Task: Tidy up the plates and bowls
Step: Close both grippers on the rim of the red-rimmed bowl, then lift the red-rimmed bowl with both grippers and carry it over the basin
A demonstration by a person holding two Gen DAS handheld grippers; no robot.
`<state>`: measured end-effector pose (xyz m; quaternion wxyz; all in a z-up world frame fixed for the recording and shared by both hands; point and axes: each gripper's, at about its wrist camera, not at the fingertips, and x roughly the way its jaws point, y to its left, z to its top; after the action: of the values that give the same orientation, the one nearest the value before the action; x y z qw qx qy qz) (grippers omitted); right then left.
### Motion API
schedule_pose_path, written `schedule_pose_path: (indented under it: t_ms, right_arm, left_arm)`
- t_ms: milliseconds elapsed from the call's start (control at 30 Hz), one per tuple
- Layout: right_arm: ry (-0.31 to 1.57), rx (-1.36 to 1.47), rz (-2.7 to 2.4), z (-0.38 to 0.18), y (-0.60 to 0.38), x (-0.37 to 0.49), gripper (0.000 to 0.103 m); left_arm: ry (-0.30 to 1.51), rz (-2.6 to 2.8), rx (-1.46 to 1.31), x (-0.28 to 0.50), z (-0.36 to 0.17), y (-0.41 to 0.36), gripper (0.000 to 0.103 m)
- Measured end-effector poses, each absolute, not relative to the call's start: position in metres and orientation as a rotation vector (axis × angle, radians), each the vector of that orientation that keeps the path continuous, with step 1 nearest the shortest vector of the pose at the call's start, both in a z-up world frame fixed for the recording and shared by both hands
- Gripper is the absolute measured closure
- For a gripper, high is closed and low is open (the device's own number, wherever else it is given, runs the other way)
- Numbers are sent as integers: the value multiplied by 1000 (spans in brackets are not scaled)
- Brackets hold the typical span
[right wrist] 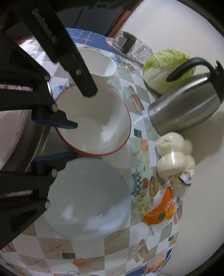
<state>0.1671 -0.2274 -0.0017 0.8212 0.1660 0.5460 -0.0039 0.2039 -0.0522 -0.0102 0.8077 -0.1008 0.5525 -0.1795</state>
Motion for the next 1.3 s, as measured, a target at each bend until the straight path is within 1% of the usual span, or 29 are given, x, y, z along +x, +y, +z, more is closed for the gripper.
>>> schedule_pose_path:
  t_ms: [300,467,533,733,933,1133,1300]
  right_arm:
    - [1125,360,-73,-2,-235,170,80]
    - [1129,328,-68,-6,-226,176,79]
    - [1136,316,-72,-10,-224,179,77]
    - [1161,306,-93,-22,-222,187,78]
    - [1152,272,-101,-22,-219,190,78]
    - [1116,256,-74,-13,-216,189,78]
    - [1072,267,-64,8,-218,185,78]
  left_arm:
    - [1200,-386,-217,208,-23,-55,60]
    - [1192,-371,-193,213,-29,-57,66]
    - [1192,-368,-186,215,-31,-58,67]
    - [1188,-361,-169,220,-37,-63,70]
    - [1175,-366,-161,221,-40,-62,70]
    - [1130,-364,-134,218,-30,-61,70]
    - [1085,-382,-143,212,-6,-57,70]
